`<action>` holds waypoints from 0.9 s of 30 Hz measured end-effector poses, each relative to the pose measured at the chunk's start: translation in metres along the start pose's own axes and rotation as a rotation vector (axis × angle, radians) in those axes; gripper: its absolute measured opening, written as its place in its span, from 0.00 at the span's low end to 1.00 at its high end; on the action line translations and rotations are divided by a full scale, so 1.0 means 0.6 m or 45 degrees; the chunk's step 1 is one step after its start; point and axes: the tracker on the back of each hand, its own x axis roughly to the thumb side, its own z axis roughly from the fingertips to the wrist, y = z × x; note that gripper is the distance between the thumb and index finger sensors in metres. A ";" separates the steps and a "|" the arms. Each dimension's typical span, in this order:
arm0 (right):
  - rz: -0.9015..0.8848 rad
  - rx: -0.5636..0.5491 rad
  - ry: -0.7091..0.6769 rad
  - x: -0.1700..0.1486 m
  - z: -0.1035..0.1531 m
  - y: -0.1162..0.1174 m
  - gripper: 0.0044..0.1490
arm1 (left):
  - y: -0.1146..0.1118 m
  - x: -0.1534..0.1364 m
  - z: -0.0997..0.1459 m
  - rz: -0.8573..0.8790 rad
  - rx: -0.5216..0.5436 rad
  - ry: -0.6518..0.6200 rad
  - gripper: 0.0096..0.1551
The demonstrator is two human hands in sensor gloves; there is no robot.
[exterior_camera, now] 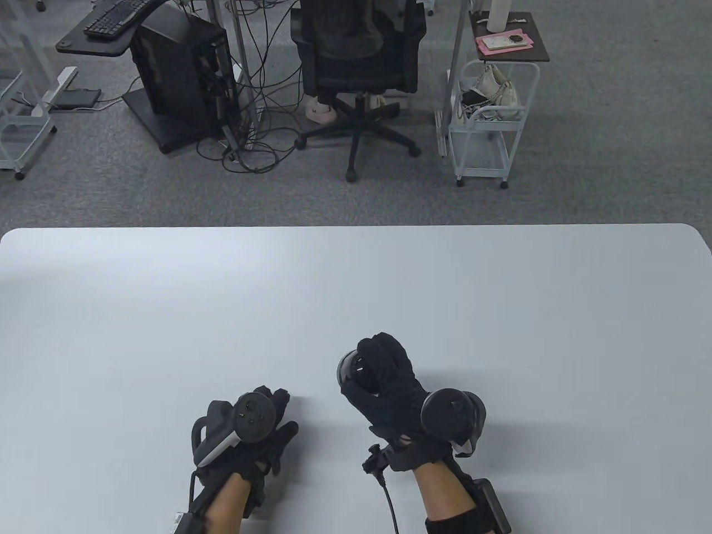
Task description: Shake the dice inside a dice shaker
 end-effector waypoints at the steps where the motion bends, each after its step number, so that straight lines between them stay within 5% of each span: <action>1: 0.052 0.065 0.135 -0.023 0.001 0.007 0.43 | 0.000 0.001 0.000 -0.002 0.002 -0.001 0.39; 2: 0.100 0.137 0.313 -0.052 0.011 0.019 0.43 | 0.000 0.001 0.001 -0.007 0.013 0.000 0.39; 5: 0.130 0.238 0.413 -0.088 0.021 0.036 0.42 | 0.002 0.001 0.000 -0.025 0.009 0.003 0.39; 23: 0.175 0.254 0.404 -0.085 0.021 0.048 0.43 | 0.021 -0.041 -0.001 0.092 0.119 0.040 0.39; 25: 0.113 0.186 0.319 -0.064 0.016 0.040 0.43 | 0.020 -0.034 -0.001 0.086 0.107 0.018 0.39; 27: -0.001 0.041 0.022 -0.021 0.006 0.019 0.43 | 0.021 -0.029 -0.001 0.087 0.111 0.000 0.39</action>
